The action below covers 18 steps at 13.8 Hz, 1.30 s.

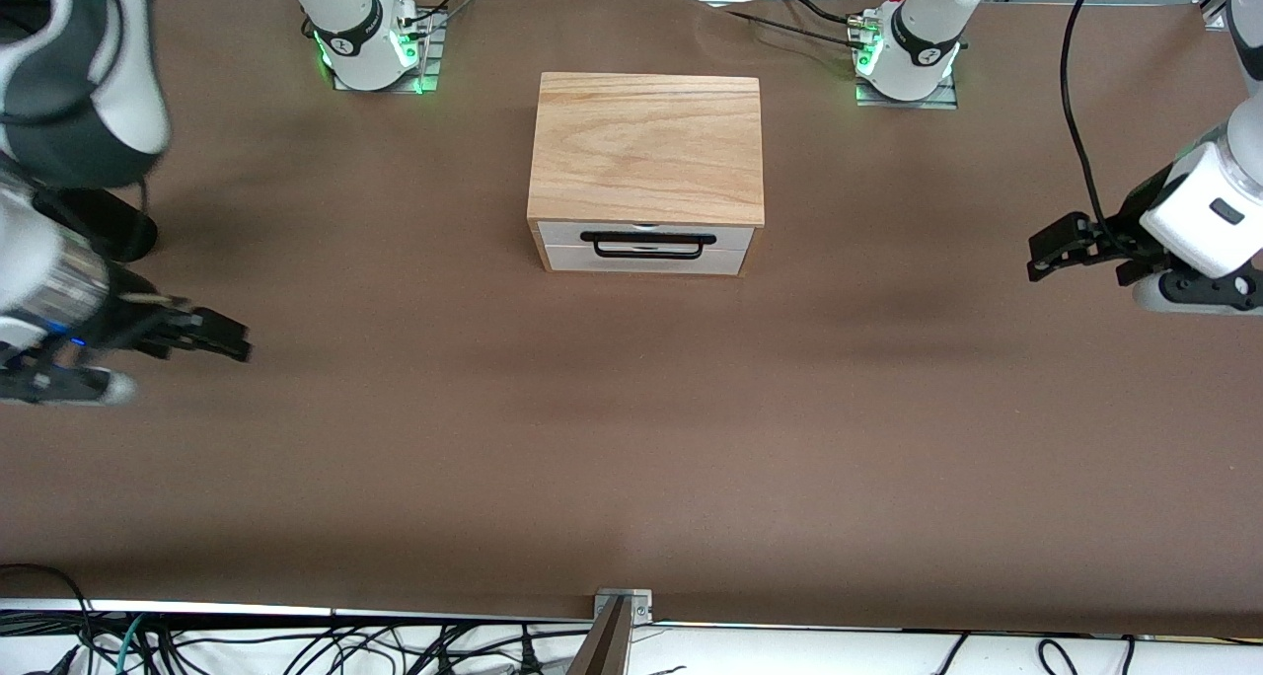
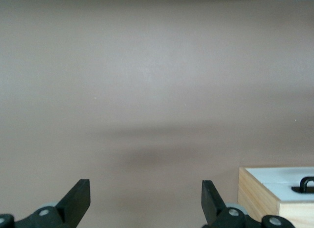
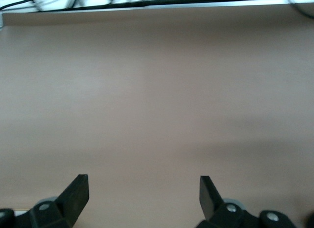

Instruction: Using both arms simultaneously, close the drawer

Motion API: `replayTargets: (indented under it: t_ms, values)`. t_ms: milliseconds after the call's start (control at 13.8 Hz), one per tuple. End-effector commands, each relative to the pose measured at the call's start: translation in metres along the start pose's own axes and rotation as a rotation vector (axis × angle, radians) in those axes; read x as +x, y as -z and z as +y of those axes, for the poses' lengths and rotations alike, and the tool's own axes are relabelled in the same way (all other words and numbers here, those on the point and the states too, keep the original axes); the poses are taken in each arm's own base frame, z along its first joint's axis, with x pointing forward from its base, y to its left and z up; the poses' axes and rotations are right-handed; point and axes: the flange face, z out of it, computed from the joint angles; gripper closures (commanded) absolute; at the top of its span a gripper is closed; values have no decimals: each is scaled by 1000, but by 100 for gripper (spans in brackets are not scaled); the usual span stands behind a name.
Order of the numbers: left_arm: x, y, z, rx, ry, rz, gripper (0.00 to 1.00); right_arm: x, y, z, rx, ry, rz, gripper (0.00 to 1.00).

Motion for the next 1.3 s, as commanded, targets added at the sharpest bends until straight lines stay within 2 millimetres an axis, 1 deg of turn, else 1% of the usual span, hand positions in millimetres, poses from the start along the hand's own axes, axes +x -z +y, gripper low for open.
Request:
replayTargets:
  t_ms: [0, 72, 145, 217, 290, 362, 435, 580, 652, 725, 1014, 1159, 1232]
  values:
    - [-35, -5, 16, 16, -37, 60, 0, -37, 22, 20, -8, -17, 9, 0]
    - [-46, -9, 16, 21, -38, 90, 0, -40, 23, 23, -9, -20, 8, 0]
    - [-58, -17, 12, 26, -22, 80, 0, -47, 20, 29, -7, -28, -3, 0]
    - [-60, -20, 6, 28, -25, 70, 0, -54, 15, 29, -6, -25, -12, 0]
    - [-61, -19, -1, 30, -13, 69, 0, -60, 17, 26, -5, -13, -8, 0]
    - [-61, -18, -1, 30, -11, 71, 0, -66, 16, 18, -4, 2, -19, 0]
    - [-61, -19, -1, 30, -9, 69, 0, -68, 14, 16, -5, 5, -30, 0]
    - [-65, -21, -15, 29, 11, 12, 0, -67, 10, 14, -15, 13, -54, 0]
    - [-67, -23, -15, 31, 7, -31, 0, -65, 12, 12, -19, 18, -51, 0]
    - [-68, -19, -14, 30, 6, -37, 0, -64, 14, 10, -20, 23, -46, 0]
    - [-64, -18, -14, 38, 3, -32, 0, -60, 18, 7, -19, 28, -34, 0]
    - [-62, -17, -15, 37, 5, -31, 0, -61, 17, -3, -18, 42, -36, 0]
    - [-61, -17, -16, 38, 6, -29, 0, -62, 18, -2, -18, 42, -36, 0]
